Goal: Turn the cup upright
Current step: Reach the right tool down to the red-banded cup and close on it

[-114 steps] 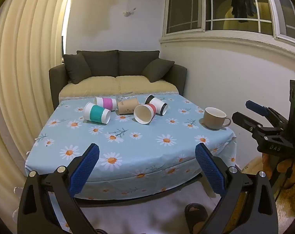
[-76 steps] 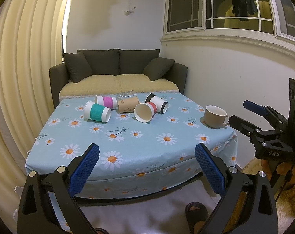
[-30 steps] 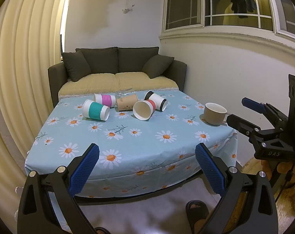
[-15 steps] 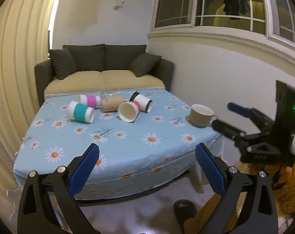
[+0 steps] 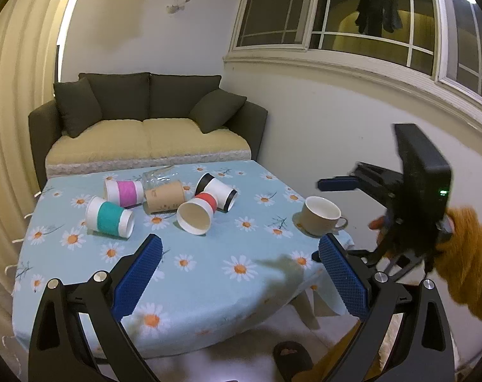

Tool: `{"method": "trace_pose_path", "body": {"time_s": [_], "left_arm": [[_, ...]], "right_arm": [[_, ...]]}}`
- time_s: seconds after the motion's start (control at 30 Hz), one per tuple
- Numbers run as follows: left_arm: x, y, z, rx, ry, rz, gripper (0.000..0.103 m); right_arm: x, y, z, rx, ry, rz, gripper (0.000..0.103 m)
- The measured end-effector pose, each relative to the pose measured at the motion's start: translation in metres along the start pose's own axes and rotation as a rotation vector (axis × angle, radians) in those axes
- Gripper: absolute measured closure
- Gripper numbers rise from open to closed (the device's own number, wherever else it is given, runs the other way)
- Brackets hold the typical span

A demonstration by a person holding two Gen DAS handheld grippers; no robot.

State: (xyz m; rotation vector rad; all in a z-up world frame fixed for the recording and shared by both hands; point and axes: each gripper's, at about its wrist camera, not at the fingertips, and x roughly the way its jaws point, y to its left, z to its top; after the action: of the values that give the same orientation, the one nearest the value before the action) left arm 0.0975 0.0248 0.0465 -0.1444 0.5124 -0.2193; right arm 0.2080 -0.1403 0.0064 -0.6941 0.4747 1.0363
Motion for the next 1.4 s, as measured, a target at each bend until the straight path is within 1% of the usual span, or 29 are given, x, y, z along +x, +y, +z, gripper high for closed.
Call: {"method": "trace_pose_path", "body": {"time_s": [0.1, 0.2, 0.27, 0.33, 0.4, 0.43, 0.47, 0.6, 0.7, 0.77, 0.83, 0.93, 1.0, 1.2, 1.27, 1.4], "left_arm": [[0.017, 0.010, 0.007, -0.011, 0.015, -0.007, 0.007], [0.039, 0.021, 0.010, -0.007, 0.049, -0.021, 0.007], [0.055, 0.029, 0.010, -0.015, 0.071, -0.030, 0.007], [0.071, 0.037, 0.008, -0.031, 0.097, -0.049, 0.007], [0.083, 0.044, 0.005, -0.040, 0.115, -0.067, 0.007], [0.090, 0.048, 0.002, -0.049, 0.120, -0.077, 0.007], [0.095, 0.051, 0.000, -0.062, 0.124, -0.075, 0.007], [0.112, 0.065, -0.012, -0.116, 0.127, -0.093, 0.007], [0.120, 0.079, -0.021, -0.152, 0.130, -0.109, 0.007], [0.123, 0.081, -0.022, -0.153, 0.140, -0.108, 0.007], [0.125, 0.080, -0.021, -0.130, 0.137, -0.114, 0.007], [0.130, 0.082, -0.021, -0.114, 0.142, -0.108, 0.007], [0.133, 0.084, -0.022, -0.130, 0.146, -0.116, 0.007], [0.133, 0.082, -0.022, -0.122, 0.145, -0.128, 0.007], [0.134, 0.082, -0.022, -0.124, 0.152, -0.131, 0.007], [0.137, 0.078, -0.024, -0.111, 0.163, -0.123, 0.007]], "right_arm": [[0.028, -0.018, 0.007, -0.110, 0.086, 0.113, 0.005], [0.062, -0.037, 0.017, -0.250, 0.172, 0.184, 0.005], [0.079, -0.046, 0.021, -0.313, 0.212, 0.218, 0.005], [0.102, -0.054, 0.025, -0.396, 0.256, 0.277, 0.005], [0.129, -0.059, 0.027, -0.485, 0.309, 0.312, 0.006], [0.142, -0.061, 0.028, -0.540, 0.335, 0.317, 0.009], [0.154, -0.064, 0.027, -0.583, 0.365, 0.317, 0.014], [0.191, -0.077, 0.035, -0.680, 0.441, 0.372, 0.022], [0.209, -0.083, 0.039, -0.771, 0.489, 0.390, 0.024], [0.219, -0.086, 0.042, -0.805, 0.519, 0.408, 0.024], [0.229, -0.090, 0.045, -0.843, 0.536, 0.421, 0.024], [0.243, -0.094, 0.047, -0.874, 0.569, 0.445, 0.027], [0.249, -0.093, 0.045, -0.894, 0.586, 0.469, 0.034], [0.265, -0.096, 0.047, -0.918, 0.614, 0.504, 0.034], [0.270, -0.094, 0.047, -0.919, 0.636, 0.531, 0.034], [0.280, -0.089, 0.049, -0.937, 0.638, 0.546, 0.034]]}}
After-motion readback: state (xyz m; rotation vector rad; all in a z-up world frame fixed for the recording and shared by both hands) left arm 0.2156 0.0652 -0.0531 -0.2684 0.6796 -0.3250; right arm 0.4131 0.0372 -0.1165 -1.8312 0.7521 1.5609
